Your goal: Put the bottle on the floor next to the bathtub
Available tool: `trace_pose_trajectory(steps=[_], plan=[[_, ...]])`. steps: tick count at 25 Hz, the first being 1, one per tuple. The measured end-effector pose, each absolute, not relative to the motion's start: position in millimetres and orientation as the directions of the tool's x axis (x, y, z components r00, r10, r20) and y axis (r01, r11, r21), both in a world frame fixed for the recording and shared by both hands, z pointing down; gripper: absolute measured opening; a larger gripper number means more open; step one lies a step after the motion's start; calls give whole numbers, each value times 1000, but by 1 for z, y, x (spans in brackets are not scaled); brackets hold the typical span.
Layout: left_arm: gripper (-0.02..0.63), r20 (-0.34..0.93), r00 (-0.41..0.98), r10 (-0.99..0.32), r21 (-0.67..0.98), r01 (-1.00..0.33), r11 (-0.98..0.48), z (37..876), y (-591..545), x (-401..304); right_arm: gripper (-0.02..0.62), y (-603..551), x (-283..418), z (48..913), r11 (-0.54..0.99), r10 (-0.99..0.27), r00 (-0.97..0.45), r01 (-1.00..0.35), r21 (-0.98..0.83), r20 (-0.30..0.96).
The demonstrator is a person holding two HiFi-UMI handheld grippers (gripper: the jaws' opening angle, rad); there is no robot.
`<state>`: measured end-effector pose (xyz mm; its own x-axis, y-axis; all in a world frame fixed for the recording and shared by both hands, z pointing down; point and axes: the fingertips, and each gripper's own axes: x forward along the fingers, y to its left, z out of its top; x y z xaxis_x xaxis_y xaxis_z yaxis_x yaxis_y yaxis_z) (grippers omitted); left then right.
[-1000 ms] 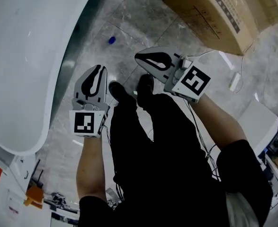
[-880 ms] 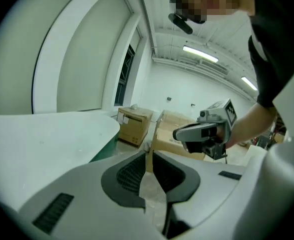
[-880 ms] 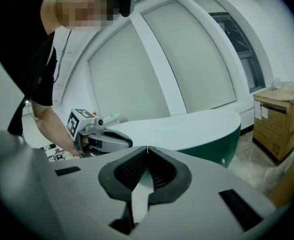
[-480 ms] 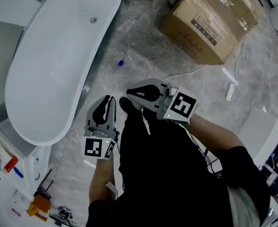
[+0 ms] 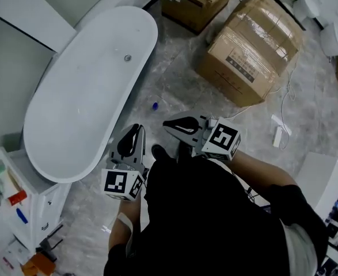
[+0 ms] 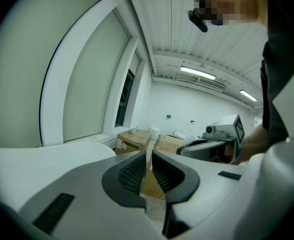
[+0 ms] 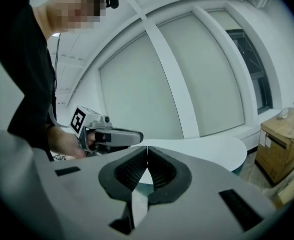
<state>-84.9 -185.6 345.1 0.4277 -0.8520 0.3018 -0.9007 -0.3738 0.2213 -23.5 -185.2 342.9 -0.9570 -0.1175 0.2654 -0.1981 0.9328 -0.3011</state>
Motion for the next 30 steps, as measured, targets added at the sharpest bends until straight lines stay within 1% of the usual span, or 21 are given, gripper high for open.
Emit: trace_pose_trajectory(steps=[2, 8, 11, 14, 21, 26, 30], plan=[[46, 301, 419, -857, 228, -904, -362, 327, -183, -90, 28, -184, -24, 325, 931, -136, -958, -211, -297, 254], [44, 287, 402, -869, 164, -915, -369, 281, -179, -109, 28, -189, -24, 274, 926, -180, -955, -244, -287, 234], [44, 292, 405, -866, 162, -914, -373, 267, -180, -117, 28, -194, -24, 256, 910, -199, -963, -251, -330, 183], [44, 287, 412, -865, 170, -910, -378, 251, -180, -122, 28, -193, -28, 232, 900, -194, -975, -222, -374, 112], [44, 209, 426, -881, 145, -904, -402, 200, -170, -116, 28, -174, -22, 180, 948, -167, -986, -168, -272, 27], [44, 182, 435, -882, 112, -900, -421, 172, -164, -112, 28, -171, -10, 144, 947, -219, -975, -204, -248, -35], [44, 161, 426, -890, 94, -904, -416, 155, -163, -116, 28, -170, -8, 123, 955, -228, -972, -211, -207, -62]])
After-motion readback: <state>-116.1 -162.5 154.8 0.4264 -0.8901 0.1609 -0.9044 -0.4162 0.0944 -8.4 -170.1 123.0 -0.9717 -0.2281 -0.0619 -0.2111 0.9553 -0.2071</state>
